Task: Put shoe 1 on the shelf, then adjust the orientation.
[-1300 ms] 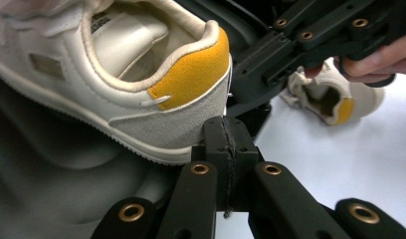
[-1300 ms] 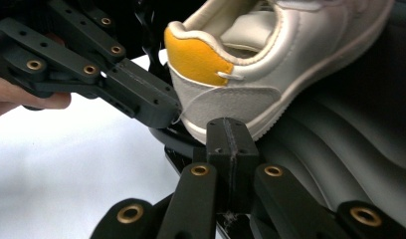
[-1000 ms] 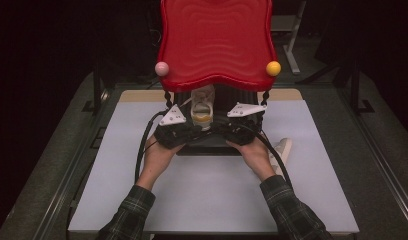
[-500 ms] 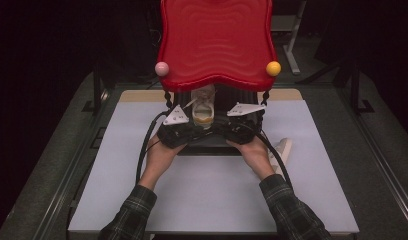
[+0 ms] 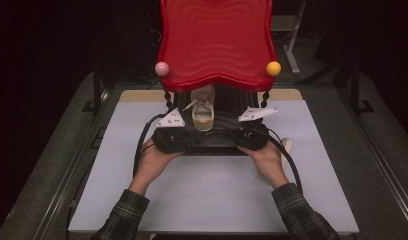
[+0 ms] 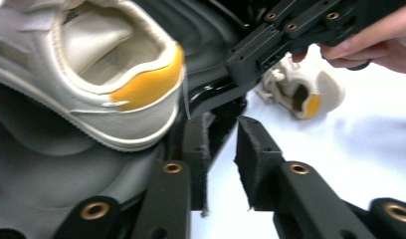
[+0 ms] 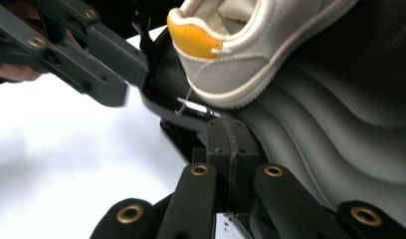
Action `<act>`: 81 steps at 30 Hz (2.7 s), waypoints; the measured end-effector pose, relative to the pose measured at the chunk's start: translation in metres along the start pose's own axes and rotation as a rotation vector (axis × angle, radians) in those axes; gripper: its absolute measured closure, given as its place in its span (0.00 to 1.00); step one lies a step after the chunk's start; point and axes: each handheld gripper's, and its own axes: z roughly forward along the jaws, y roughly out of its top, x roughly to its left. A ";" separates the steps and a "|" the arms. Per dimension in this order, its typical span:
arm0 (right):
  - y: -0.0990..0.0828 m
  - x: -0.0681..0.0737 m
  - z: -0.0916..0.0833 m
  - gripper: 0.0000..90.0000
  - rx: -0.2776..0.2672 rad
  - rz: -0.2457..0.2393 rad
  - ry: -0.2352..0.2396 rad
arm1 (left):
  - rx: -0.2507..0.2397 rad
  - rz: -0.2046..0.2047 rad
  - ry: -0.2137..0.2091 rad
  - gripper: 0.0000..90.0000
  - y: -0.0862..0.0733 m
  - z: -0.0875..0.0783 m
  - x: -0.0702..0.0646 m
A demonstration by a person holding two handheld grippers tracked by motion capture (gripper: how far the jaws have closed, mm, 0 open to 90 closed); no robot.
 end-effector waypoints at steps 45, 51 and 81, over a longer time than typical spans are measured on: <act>-0.097 -0.076 -0.103 1.00 0.066 0.102 -0.236 | 0.221 -0.078 0.118 0.15 -0.174 -0.058 -0.023; -0.100 -0.077 -0.105 1.00 0.080 0.110 -0.256 | 0.219 -0.079 0.119 0.15 -0.175 -0.058 -0.023; -0.152 -0.094 -0.148 1.00 0.112 0.245 -0.271 | 0.218 -0.080 0.118 0.15 -0.175 -0.057 -0.023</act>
